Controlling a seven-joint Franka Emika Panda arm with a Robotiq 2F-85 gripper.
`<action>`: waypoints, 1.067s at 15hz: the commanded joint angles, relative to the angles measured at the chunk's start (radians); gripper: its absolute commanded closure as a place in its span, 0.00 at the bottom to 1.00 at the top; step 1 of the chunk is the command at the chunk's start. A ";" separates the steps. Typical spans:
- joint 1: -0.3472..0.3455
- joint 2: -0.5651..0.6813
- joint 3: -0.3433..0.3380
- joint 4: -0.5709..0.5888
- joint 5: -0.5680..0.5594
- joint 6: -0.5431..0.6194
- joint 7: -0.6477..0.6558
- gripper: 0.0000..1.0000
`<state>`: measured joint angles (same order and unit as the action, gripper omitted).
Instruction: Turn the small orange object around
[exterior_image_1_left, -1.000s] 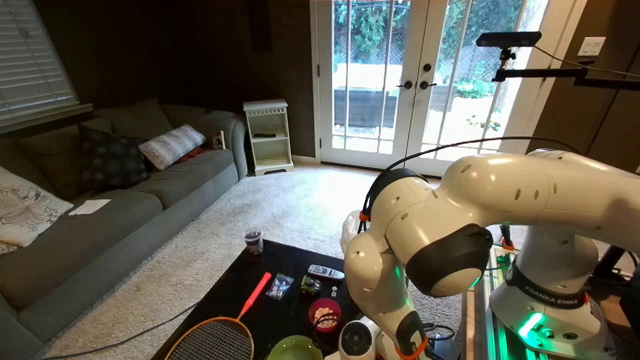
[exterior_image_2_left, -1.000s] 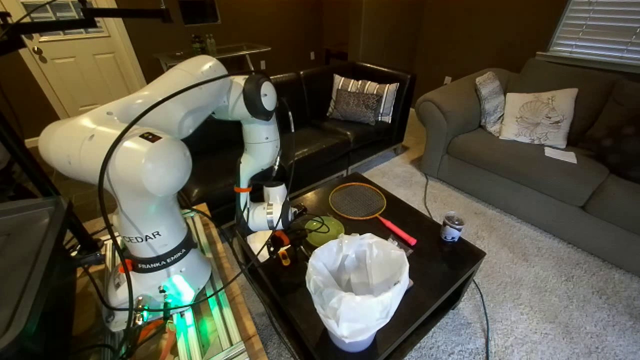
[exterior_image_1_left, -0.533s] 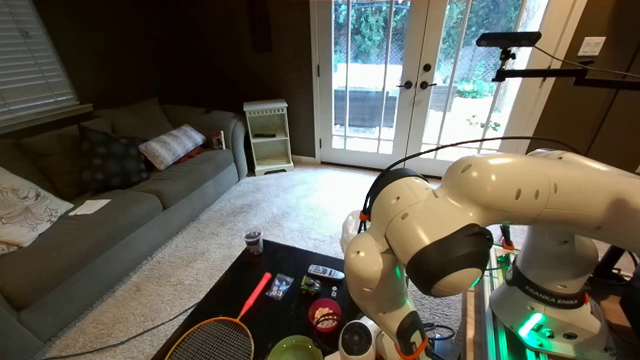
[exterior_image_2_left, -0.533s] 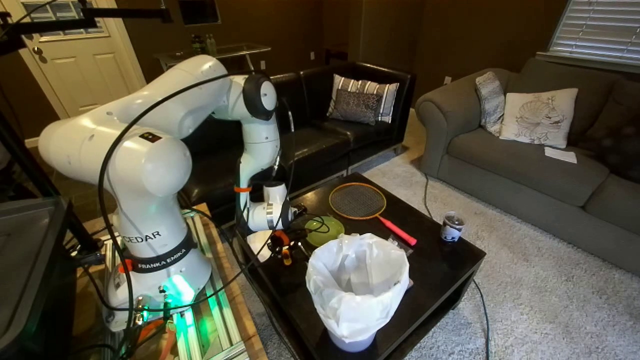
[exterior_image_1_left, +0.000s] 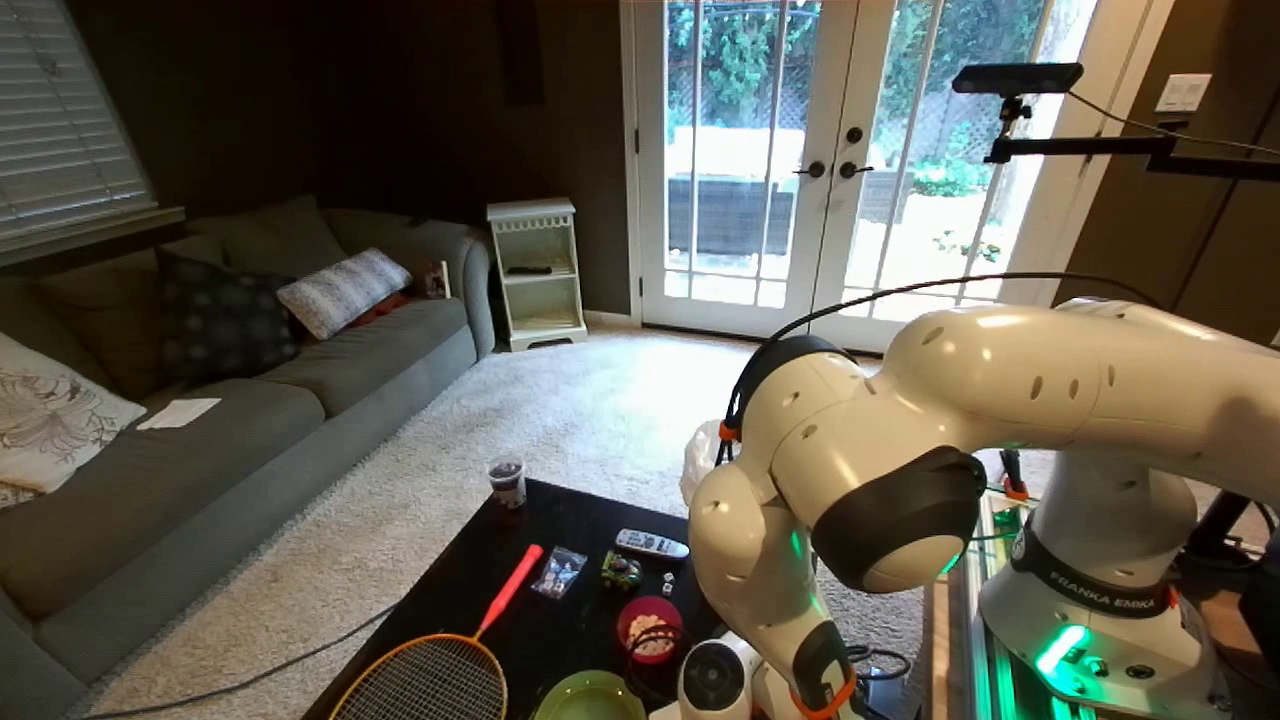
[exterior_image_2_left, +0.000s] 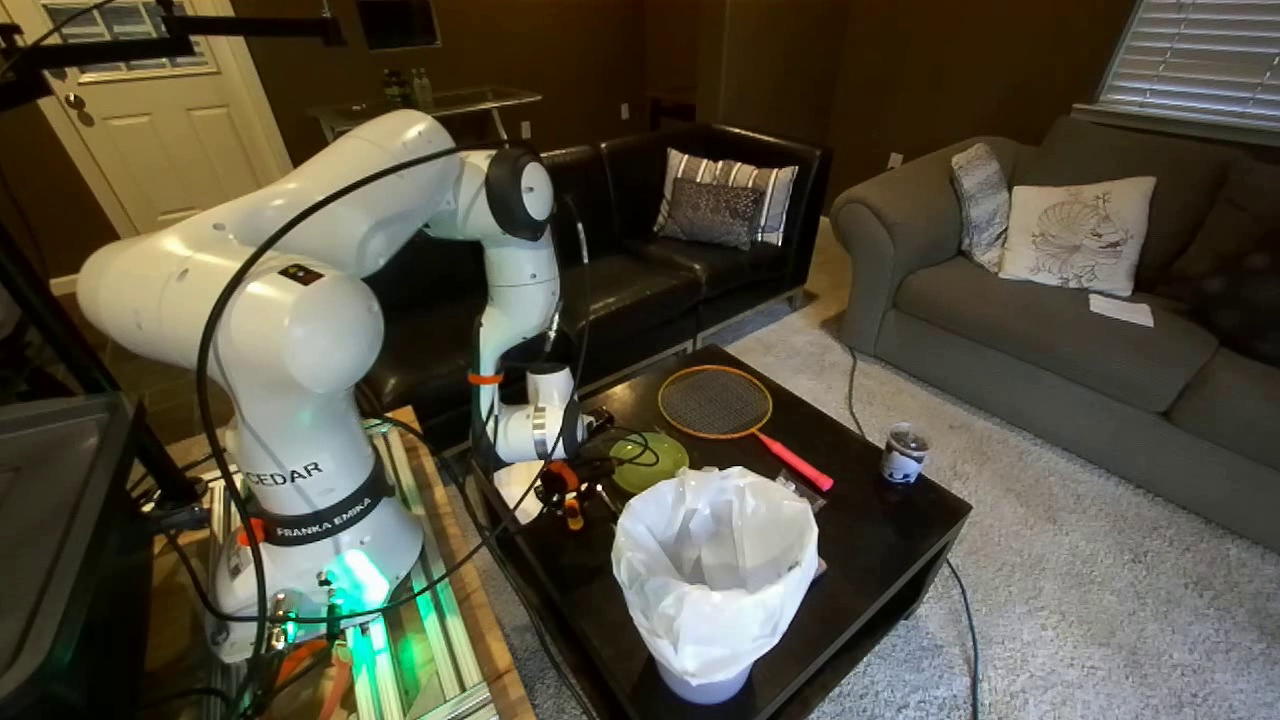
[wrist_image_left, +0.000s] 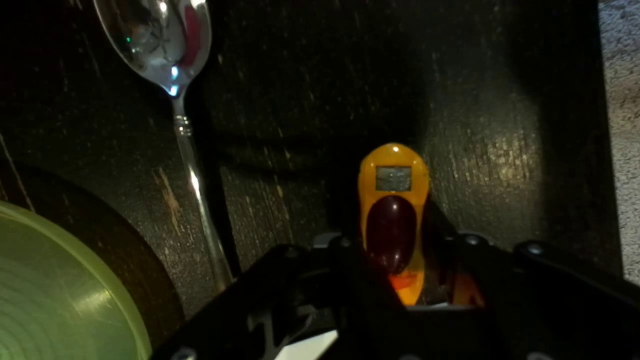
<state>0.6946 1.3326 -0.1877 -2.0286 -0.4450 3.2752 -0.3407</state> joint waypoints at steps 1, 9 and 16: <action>-0.002 0.000 0.003 0.001 0.011 -0.002 -0.012 0.67; 0.173 -0.022 -0.109 -0.023 -0.050 -0.098 -0.086 0.92; 0.231 -0.029 -0.152 -0.032 -0.179 -0.088 -0.205 0.92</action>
<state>0.9099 1.3286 -0.3193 -2.0354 -0.5482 3.1926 -0.4923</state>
